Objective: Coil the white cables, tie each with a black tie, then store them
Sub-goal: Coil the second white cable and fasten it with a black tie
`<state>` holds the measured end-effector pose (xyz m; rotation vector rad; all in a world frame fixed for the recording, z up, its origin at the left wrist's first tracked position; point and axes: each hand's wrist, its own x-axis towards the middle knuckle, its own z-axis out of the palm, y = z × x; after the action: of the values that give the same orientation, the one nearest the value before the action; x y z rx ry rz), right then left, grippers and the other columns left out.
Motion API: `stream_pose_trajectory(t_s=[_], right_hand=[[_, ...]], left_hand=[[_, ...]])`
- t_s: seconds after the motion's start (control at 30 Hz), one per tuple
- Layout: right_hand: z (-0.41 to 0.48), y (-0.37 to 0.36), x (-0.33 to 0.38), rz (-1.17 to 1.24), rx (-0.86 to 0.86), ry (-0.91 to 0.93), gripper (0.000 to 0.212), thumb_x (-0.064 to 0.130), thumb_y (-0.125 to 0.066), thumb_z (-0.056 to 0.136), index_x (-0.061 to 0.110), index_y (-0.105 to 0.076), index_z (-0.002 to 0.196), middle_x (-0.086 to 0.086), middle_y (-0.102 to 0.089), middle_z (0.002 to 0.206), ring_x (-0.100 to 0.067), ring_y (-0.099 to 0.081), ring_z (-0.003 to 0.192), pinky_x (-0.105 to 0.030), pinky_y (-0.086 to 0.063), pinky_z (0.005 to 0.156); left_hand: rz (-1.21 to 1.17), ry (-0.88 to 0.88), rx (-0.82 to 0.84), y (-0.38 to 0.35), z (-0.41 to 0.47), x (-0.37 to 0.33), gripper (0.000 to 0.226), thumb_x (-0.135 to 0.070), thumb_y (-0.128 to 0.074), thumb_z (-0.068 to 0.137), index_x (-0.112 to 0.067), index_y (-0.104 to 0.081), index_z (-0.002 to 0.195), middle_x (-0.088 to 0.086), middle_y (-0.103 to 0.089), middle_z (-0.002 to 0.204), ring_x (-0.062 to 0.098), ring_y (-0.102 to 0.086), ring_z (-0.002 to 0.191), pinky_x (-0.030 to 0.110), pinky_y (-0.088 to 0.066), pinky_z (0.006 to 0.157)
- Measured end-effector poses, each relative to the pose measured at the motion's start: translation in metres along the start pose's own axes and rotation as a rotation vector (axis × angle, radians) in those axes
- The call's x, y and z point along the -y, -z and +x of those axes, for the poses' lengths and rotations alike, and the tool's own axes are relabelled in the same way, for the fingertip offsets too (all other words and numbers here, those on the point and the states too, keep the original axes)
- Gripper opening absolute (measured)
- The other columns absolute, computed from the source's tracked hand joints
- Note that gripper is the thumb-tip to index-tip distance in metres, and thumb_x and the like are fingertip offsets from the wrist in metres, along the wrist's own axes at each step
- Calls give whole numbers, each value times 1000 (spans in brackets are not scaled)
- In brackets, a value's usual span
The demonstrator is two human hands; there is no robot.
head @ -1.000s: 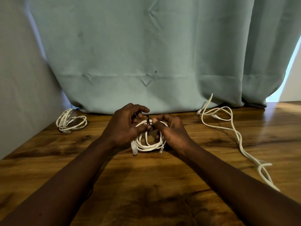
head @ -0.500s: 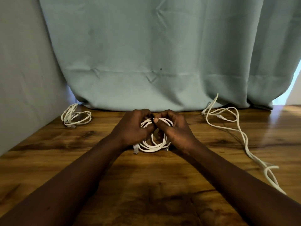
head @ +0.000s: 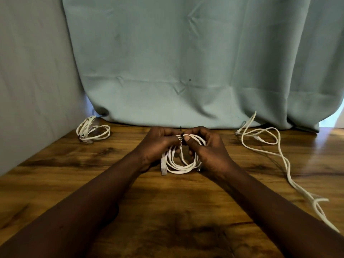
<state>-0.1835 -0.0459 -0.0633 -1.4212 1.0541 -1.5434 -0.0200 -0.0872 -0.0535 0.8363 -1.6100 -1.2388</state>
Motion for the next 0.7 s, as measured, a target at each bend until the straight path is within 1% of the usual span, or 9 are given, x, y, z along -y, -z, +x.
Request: stream_pose_trajectory(t_s=[0.07,0.13,0.17,0.2,0.3,0.37,0.43,0.57,0.7], right_hand=[[-1,-1,2,33,-4,-18,7,2,-65,97,4,-68,103,-11,-67,74,-16,-57,53,-27,-51,50],[-3,-2,4,65,8,1,15,-4,-61,98,4,-67,109,-12,-69,83,-9,-61,52,-22,-49,47],[-4,-2,5,67,25,14,21,-6,-59,99,6,-68,114,-11,-70,85,-4,-62,52,-19,-49,47],[-5,-3,5,63,49,27,25,-7,-57,99,7,-69,116,-9,-71,86,-2,-63,52,-17,-48,48],[-7,-7,5,24,91,65,22,-7,-57,99,6,-75,103,-3,-76,83,-3,-68,62,-14,-50,55],[-7,-8,4,18,93,66,24,-5,-58,99,9,-77,95,-6,-78,86,-12,-74,74,-21,-55,64],[-6,-8,3,26,88,58,24,-5,-59,98,11,-77,92,-7,-78,85,-14,-74,74,-23,-56,65],[-11,-9,8,103,81,5,17,-6,-56,100,-1,-72,102,0,-74,70,-1,-62,47,-13,-46,46],[-12,-11,9,150,97,-47,15,-1,-57,100,-2,-72,103,-2,-73,69,-3,-57,44,-18,-45,46]], left_hand=[[-93,66,-12,1,2,-1,21,-4,-59,92,-1,-80,94,26,-74,93,35,-67,79,39,-54,78],[-147,146,-24,2,5,1,23,-12,-59,96,-2,-80,96,21,-77,95,38,-66,88,45,-55,85],[-152,177,-30,2,6,2,24,-14,-60,97,-1,-79,98,22,-77,97,39,-66,91,49,-54,90],[-149,192,-38,2,7,3,23,-14,-62,98,1,-79,98,24,-77,98,40,-66,90,50,-54,90],[-137,189,-76,3,6,4,16,-9,-72,92,5,-78,98,24,-77,94,32,-66,77,34,-57,71],[-151,184,-81,3,6,5,23,-5,-77,86,5,-77,107,29,-75,105,30,-67,81,32,-59,70],[-159,183,-85,4,6,5,26,-3,-77,85,6,-76,109,30,-75,106,32,-67,84,35,-60,74],[-133,205,-108,2,6,6,7,-1,-76,86,1,-80,91,17,-78,83,21,-68,64,28,-60,58],[-111,241,-109,4,5,5,7,-1,-73,89,-2,-78,84,9,-73,65,13,-63,45,21,-53,44]])
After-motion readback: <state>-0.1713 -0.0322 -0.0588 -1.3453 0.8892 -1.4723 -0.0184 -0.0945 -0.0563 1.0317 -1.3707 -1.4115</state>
